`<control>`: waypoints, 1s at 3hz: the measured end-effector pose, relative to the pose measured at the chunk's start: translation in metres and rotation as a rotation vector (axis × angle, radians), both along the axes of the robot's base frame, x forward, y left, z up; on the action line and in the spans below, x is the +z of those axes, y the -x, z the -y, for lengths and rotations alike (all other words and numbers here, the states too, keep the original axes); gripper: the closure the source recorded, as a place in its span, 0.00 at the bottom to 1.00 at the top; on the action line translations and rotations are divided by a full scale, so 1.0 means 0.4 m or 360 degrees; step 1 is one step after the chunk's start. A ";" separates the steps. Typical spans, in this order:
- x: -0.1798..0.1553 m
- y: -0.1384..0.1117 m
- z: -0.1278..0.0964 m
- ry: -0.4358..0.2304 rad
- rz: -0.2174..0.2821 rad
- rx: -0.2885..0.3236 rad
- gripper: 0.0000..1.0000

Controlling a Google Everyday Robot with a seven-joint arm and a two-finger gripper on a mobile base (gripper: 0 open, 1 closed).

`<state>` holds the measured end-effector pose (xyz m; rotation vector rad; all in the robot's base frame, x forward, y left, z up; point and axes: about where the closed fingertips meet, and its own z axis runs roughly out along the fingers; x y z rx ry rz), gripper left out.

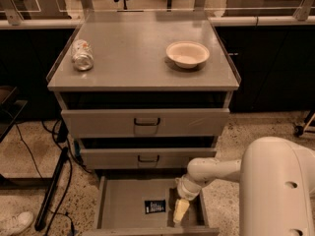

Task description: Pick rxbar blueberry from bottom drawer and place on counter

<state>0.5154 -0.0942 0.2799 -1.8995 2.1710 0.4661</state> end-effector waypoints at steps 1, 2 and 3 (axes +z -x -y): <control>-0.002 0.001 -0.001 -0.0001 -0.0001 0.0001 0.00; -0.069 -0.005 -0.033 -0.0073 0.0004 0.0007 0.00; -0.144 -0.002 -0.081 -0.0137 -0.0004 0.0008 0.00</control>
Offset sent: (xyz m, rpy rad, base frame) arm 0.0094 0.0336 -0.0717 0.1248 -0.0160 0.0066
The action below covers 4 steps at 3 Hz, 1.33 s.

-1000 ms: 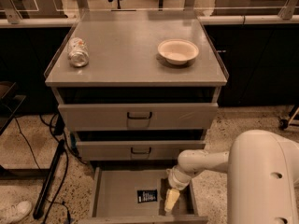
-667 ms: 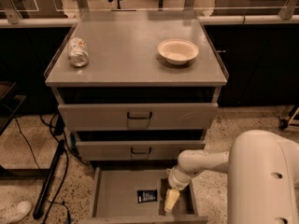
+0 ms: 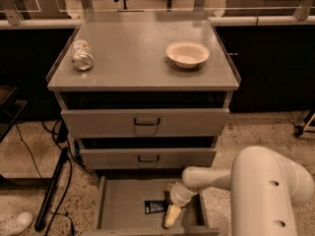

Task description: Pick rxbar blueberry from bottom drawer and place on counter

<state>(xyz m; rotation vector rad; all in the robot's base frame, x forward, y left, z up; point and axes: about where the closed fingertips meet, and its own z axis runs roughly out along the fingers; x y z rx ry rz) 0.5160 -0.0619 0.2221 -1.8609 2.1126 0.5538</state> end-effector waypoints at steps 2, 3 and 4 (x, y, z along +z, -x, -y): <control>-0.018 0.006 -0.009 -0.0026 -0.0014 0.0003 0.00; -0.096 -0.054 -0.051 -0.0145 0.0010 -0.0016 0.00; -0.098 -0.063 -0.049 -0.0145 0.0018 -0.0022 0.00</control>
Offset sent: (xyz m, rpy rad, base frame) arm 0.0012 0.0066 -0.0096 0.0381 0.0072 0.0033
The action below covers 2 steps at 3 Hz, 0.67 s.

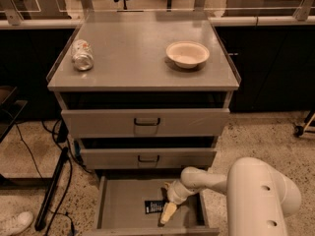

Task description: Pick rxbar blueberry from bottom drawer and place on counter

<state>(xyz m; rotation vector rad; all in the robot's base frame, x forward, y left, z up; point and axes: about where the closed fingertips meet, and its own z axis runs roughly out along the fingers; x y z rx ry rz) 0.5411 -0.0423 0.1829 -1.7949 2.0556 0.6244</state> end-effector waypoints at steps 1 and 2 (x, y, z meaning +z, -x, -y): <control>-0.004 0.001 0.000 -0.0004 0.0000 -0.0009 0.00; -0.026 -0.025 -0.003 0.0001 0.0060 -0.0055 0.00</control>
Offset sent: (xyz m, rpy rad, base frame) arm 0.0305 -0.0011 -0.0205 -0.0074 -0.1034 -0.0841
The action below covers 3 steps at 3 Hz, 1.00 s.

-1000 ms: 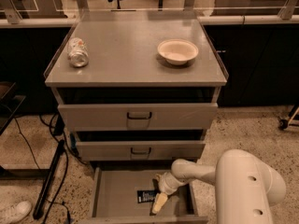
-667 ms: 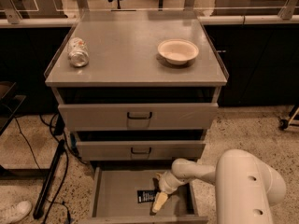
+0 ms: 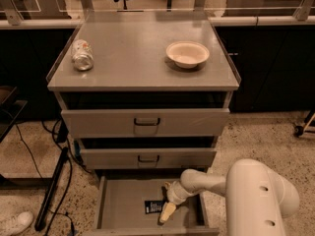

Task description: Pick rxbar blueberry from bottom drawer and place on counter

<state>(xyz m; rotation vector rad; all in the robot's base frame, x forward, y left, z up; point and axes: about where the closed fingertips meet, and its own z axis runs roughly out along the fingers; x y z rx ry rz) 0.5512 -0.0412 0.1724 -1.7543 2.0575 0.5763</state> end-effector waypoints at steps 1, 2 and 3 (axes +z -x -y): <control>-0.028 -0.038 -0.006 0.0008 0.0062 -0.0017 0.00; -0.031 -0.044 -0.006 0.0008 0.0072 -0.0021 0.00; -0.056 -0.030 -0.032 -0.0020 0.0041 0.0006 0.00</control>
Offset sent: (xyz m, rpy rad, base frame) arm 0.0137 0.0022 -0.0102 -0.0045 -0.0357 -0.0096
